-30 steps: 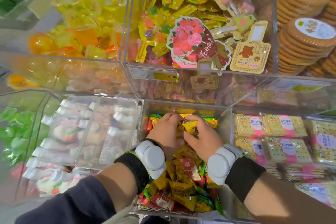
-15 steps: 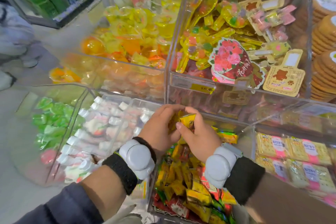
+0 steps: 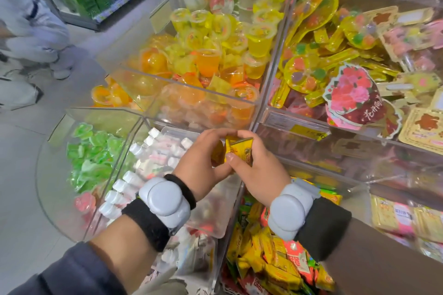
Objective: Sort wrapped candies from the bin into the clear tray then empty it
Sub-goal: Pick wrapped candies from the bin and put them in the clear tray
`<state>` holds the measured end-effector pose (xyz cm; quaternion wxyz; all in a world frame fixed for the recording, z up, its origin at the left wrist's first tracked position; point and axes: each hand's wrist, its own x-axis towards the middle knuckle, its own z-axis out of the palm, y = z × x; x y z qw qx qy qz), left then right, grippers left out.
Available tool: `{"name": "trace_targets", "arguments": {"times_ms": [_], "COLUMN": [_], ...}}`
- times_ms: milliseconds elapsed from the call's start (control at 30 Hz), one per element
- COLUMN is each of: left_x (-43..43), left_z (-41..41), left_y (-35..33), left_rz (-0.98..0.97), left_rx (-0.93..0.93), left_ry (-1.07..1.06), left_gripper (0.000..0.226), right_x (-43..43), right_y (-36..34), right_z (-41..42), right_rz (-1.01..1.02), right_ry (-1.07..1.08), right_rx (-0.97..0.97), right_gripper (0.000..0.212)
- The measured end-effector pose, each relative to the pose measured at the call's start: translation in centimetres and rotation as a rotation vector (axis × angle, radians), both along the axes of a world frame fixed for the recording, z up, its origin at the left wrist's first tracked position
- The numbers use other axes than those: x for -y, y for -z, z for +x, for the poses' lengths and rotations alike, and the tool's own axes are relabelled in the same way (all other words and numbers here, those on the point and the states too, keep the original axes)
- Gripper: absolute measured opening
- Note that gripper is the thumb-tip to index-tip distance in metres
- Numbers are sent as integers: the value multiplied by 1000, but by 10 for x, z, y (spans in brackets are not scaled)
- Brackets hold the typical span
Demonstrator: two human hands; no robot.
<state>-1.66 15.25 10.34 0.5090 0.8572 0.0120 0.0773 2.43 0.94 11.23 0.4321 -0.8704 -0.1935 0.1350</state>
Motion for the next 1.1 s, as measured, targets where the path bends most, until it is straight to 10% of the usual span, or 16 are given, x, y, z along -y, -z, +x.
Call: {"name": "trace_targets", "arguments": {"times_ms": [933, 1100], "left_x": [-11, -8], "left_z": [15, 16], "left_y": [13, 10], "left_rz": [566, 639], "left_rx": [-196, -246], "left_ry": [176, 151], "left_gripper": [63, 64], "right_x": [-13, -10], "right_y": [26, 25], "right_z": [8, 7], "right_rz": [-319, -261], "right_ry": [-38, -38], "right_rx": [-69, -112], "right_gripper": [50, 77]}}
